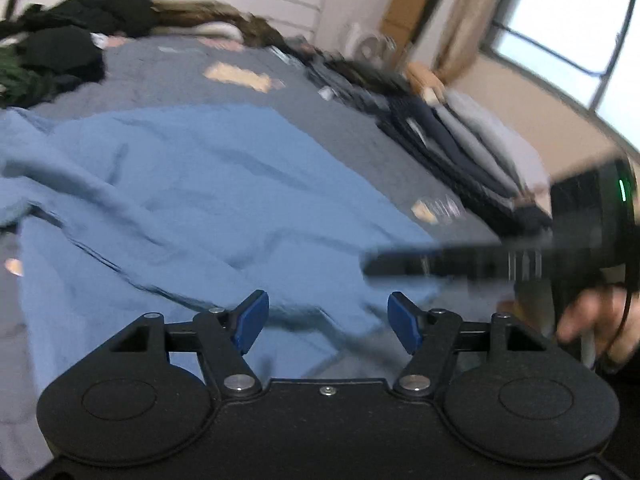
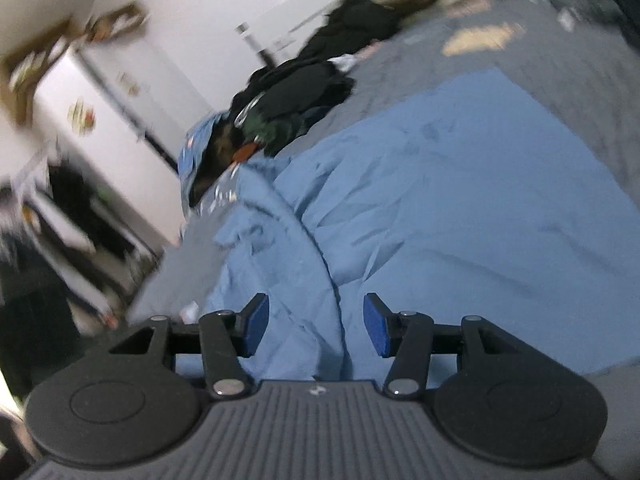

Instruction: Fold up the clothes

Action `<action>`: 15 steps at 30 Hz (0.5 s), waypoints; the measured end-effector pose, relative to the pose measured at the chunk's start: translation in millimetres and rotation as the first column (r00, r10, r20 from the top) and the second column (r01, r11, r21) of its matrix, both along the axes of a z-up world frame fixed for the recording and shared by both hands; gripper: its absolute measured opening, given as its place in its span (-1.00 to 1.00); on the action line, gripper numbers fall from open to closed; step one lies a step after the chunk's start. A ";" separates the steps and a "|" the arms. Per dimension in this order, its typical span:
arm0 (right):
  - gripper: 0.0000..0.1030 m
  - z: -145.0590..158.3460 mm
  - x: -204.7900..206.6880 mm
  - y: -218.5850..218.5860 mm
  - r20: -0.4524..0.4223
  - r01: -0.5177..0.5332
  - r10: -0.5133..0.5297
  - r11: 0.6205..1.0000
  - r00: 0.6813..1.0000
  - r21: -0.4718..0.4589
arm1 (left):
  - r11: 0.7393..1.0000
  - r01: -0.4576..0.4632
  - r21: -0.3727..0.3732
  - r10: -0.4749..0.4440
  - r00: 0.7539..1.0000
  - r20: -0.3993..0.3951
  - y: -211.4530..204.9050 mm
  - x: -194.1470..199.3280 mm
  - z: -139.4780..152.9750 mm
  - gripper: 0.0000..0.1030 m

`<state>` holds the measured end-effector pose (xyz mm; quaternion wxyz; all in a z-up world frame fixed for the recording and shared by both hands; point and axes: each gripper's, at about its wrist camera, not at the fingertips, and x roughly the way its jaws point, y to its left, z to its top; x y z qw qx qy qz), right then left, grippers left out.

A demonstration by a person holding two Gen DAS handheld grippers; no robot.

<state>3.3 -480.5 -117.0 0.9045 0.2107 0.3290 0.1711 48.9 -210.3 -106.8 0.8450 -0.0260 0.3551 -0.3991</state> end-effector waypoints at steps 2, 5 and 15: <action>-0.01 -0.1 -0.5 13.2 0.016 -0.038 0.040 0.995 0.999 -0.094 | 0.996 -0.081 -0.046 0.081 0.997 -0.009 21.1 8.1 4.7 0.26; -0.01 -5.1 -0.6 28.8 0.012 -0.092 0.096 0.979 0.995 -0.183 | 0.965 -0.245 -0.096 0.240 0.969 -0.063 46.2 23.1 3.0 0.26; -0.01 -27.9 4.1 58.5 -0.038 -0.139 0.135 0.930 0.990 -0.339 | 0.820 -0.536 -0.201 0.504 0.842 -0.191 105.8 47.2 -1.8 0.26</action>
